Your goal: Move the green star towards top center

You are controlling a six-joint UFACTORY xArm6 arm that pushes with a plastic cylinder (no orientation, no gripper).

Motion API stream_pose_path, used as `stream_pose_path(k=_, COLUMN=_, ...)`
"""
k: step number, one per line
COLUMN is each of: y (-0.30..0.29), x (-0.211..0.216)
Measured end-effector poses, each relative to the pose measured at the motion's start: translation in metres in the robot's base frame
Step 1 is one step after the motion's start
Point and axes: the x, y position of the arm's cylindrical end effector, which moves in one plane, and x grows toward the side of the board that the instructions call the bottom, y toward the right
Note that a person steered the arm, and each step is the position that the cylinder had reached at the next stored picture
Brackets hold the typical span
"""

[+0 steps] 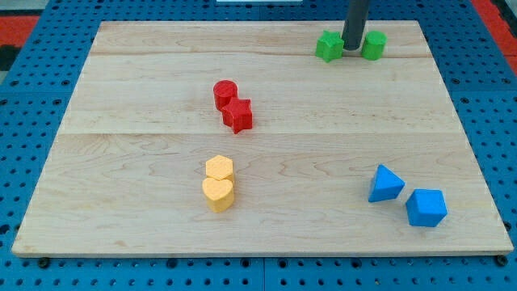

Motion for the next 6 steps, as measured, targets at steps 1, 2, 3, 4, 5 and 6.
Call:
stream_pose_path(k=1, y=-0.066, x=-0.017)
stream_pose_path(k=2, y=-0.127, x=-0.027)
stream_pose_path(k=3, y=-0.080, x=0.007)
stream_pose_path(k=4, y=-0.080, x=0.034)
stream_pose_path(k=5, y=-0.168, x=0.016)
stream_pose_path(k=6, y=-0.186, x=0.004)
